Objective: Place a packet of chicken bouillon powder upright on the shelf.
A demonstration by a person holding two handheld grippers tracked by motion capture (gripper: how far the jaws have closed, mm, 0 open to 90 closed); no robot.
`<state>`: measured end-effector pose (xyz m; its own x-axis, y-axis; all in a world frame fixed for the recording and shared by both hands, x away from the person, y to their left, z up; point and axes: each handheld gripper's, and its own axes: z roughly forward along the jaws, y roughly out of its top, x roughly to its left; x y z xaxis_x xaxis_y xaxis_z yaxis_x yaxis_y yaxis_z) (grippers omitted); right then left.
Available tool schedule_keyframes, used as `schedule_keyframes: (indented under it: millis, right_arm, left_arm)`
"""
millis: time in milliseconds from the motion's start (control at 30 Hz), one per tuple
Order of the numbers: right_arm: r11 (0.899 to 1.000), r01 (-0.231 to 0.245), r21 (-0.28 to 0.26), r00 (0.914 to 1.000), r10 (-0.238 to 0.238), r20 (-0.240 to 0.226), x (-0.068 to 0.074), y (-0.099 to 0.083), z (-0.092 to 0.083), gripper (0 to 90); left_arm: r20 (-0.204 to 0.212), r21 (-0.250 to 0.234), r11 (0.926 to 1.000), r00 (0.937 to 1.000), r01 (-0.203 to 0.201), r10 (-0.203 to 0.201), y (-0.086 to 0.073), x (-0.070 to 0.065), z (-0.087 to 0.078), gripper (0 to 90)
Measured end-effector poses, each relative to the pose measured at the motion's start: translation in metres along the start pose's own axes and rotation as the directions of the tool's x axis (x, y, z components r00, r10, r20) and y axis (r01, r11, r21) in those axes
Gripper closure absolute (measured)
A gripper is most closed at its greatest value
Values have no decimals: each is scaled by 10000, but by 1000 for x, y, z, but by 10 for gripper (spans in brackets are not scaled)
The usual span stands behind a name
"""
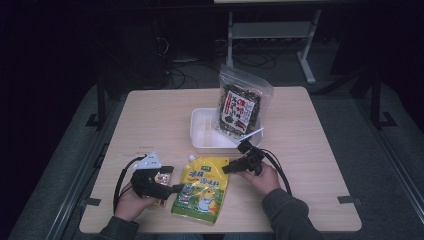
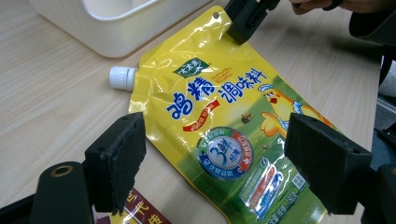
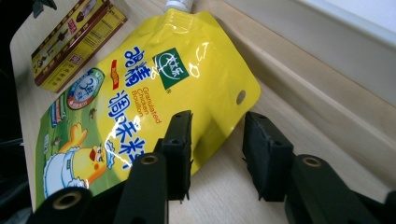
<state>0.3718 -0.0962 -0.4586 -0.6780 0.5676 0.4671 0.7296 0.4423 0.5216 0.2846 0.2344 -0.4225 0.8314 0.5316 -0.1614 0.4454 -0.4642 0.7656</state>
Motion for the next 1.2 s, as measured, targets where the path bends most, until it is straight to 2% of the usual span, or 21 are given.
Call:
schedule_keyframes:
  millis: [200,267,300,367,400,467,733,1200]
  right_arm:
    - [9997,-190,126,9995,193,-251,-1,4,2,746]
    - [9997,-204,98,9990,208,-399,-3,5,2,781]
    - [9993,-361,83,9978,365,-559,-5,5,2,811]
    - [9993,-360,99,9977,365,-579,-5,5,2,822]
    - [9990,-441,74,9965,446,-706,-6,5,1,867]
    - [9992,-388,52,9964,390,-755,-5,5,1,890]
    - [9991,-415,48,9953,418,-876,-2,5,-4,899]
    - [9990,3,-443,9933,-54,-1150,11,4,-24,900]
  left_arm:
    - [24,42,10000,10000,8,-8,-1,1,1,202]
    - [16,53,10000,10000,7,-7,-1,1,1,201]
    - [20,43,10000,10000,33,-33,-1,1,1,201]
    - [20,39,10000,10000,39,-39,-1,1,1,201]
    - [29,47,10000,10000,59,-60,-1,1,2,201]
    - [52,58,9999,10000,83,-83,-1,1,2,201]
    - [116,140,9999,9999,73,-75,-1,1,6,200]
    - [206,178,9996,9996,214,-218,-2,2,8,191]
